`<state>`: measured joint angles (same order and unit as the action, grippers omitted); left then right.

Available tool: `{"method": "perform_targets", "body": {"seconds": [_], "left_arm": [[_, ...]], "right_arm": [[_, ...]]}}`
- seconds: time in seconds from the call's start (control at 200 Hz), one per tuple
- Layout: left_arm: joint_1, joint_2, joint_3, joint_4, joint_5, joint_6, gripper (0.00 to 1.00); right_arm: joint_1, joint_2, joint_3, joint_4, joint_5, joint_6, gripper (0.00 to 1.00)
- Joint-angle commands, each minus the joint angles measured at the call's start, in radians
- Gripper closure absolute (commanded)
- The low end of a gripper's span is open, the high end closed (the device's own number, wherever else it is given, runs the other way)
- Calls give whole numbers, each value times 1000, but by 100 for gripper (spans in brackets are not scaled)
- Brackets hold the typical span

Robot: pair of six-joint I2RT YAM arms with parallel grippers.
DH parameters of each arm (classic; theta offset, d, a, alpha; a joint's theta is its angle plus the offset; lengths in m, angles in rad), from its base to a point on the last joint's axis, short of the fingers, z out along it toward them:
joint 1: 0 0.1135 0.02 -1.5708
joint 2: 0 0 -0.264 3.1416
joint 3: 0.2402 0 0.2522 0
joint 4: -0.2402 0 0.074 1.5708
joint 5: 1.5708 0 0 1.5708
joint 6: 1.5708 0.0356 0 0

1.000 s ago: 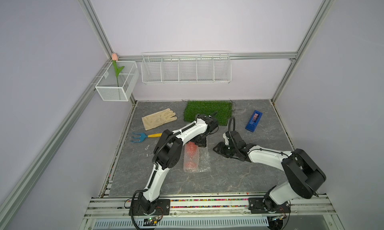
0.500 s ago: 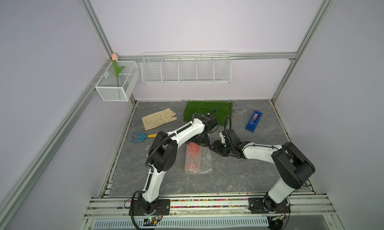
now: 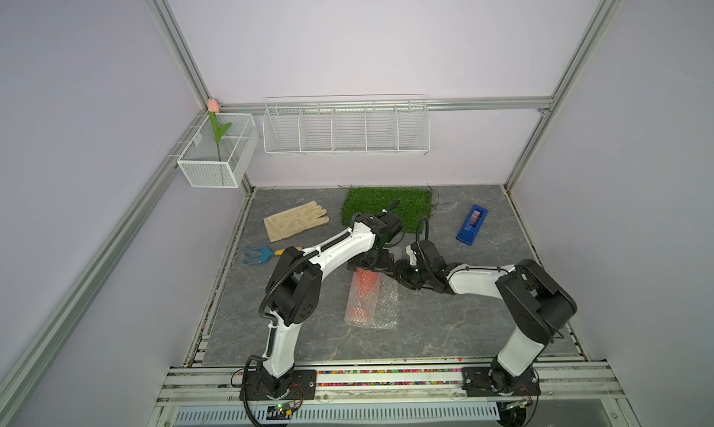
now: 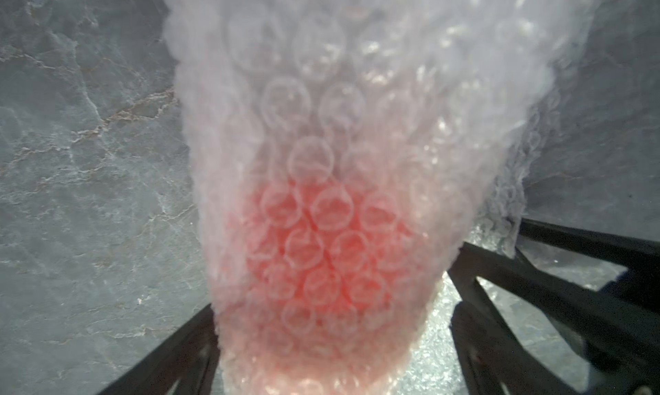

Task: Wrap wine glasses in bubble wrap
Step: Wrap the wine glass in bubble wrap.

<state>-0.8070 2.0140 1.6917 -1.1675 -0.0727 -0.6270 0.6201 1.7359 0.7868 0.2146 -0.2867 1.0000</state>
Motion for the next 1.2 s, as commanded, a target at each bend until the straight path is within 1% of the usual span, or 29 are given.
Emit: {"method": "perform_targets", "body": {"seconds": [0.0, 0.205, 0.505, 0.74, 1.195], "left_arm": [[6, -52, -22, 30, 42, -7, 0], [14, -102, -81, 95, 106, -19, 0], [49, -197, -235, 239, 230, -41, 0], [60, -254, -309, 315, 288, -59, 0], [78, -328, -441, 444, 334, -78, 0]], "right_arm": [[-9, 18, -1, 19, -12, 27, 45], [-16, 11, -30, 78, -37, 59, 46], [-16, 15, -55, 191, -91, 121, 46], [-17, -14, -53, 177, -99, 124, 46], [-9, -104, -66, 140, -103, 149, 47]]}}
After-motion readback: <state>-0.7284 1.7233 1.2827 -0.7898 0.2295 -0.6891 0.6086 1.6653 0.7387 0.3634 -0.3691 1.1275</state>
